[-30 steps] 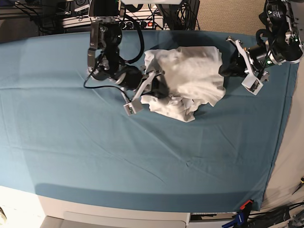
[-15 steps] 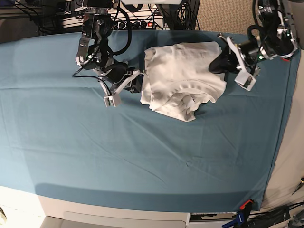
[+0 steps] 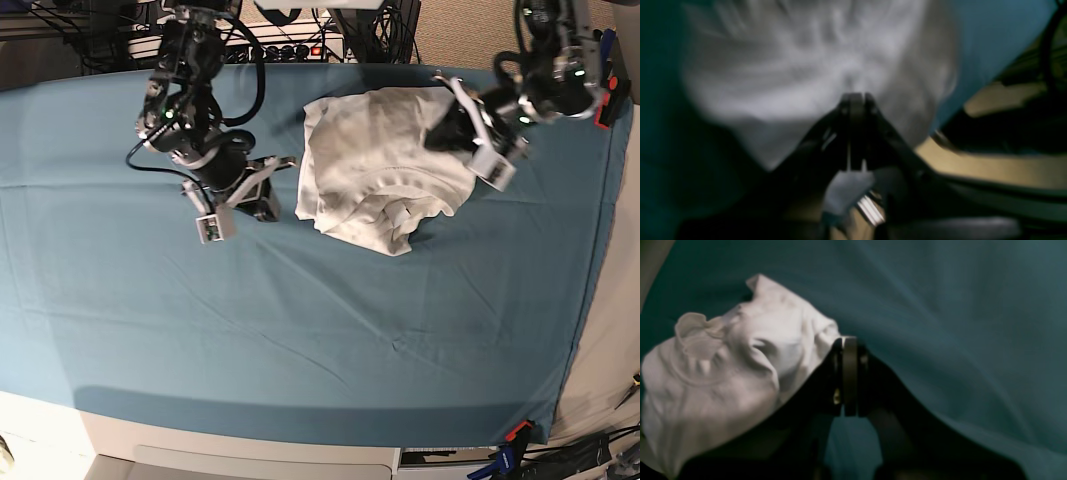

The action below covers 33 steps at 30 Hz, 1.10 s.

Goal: Fold the T-shirt properly

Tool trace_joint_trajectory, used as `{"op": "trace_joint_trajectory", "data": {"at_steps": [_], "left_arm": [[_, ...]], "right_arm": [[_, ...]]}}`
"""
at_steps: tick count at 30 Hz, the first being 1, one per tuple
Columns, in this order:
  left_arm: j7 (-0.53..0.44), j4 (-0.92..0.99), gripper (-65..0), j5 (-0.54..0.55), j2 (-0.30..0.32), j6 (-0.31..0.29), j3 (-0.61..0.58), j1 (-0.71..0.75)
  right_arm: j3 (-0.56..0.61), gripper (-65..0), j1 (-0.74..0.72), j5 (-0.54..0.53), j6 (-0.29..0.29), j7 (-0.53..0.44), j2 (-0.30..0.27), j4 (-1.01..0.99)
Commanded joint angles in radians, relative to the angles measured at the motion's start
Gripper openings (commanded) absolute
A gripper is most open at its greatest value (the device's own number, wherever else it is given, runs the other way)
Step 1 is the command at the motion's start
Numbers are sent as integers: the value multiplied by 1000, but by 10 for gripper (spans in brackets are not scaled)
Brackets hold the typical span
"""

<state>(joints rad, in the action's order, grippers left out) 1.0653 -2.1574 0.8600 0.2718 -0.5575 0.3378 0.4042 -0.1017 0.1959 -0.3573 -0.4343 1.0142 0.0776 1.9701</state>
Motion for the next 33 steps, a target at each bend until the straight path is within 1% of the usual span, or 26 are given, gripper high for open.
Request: {"op": "trace_joint_trajectory", "data": {"at_steps": [1, 5, 6, 9, 11, 14, 17, 19, 23, 27, 30, 31, 33], "left_arm": [[-18, -50, -650, 15, 10, -5, 39, 7], [-10, -150, -650, 14, 34, 2, 176, 72], [4, -161, -650, 14, 42, 15, 207, 95], [35, -164, -650, -20, 68, 44, 288, 172], [38, -164, -650, -39, 82, 45, 332, 228], [38, -163, -650, -38, 85, 41, 372, 303], [46, -143, -650, -29, 85, 40, 374, 368], [57, -97, -650, -16, 85, 33, 374, 407], [64, 87, -650, 57, 85, -30, 373, 475], [56, 364, -650, 158, 81, -85, 373, 491], [-5, 591, -650, 227, 77, -124, 371, 483], [-20, 669, -650, 231, 77, -137, 371, 472], [-39, 822, -650, 232, 77, -141, 371, 440]], "right_arm": [[2, -650, 10, -5, -1, -19, -9, 34], [1, -650, 110, 18, -1, -12, -51, 97], [1, -650, 145, 19, -1, -8, -65, 114], [0, -650, 269, 55, 1, 5, -110, 173], [-19, -650, 365, 60, 9, 7, -138, 209], [-75, -650, 515, 58, 14, 8, -164, 247], [-142, -650, 645, 43, 13, 8, -186, 251], [-185, -650, 718, 24, 13, 6, -198, 251], [-235, -650, 816, -39, 13, -7, -233, 234], [-233, -650, 835, -74, 13, -49, -256, 154], [-233, -650, 816, -100, 12, -84, -258, 15], [-232, -650, 803, -103, 10, -90, -258, -49], [-231, -650, 776, -103, 4, -118, -259, -204]]}}
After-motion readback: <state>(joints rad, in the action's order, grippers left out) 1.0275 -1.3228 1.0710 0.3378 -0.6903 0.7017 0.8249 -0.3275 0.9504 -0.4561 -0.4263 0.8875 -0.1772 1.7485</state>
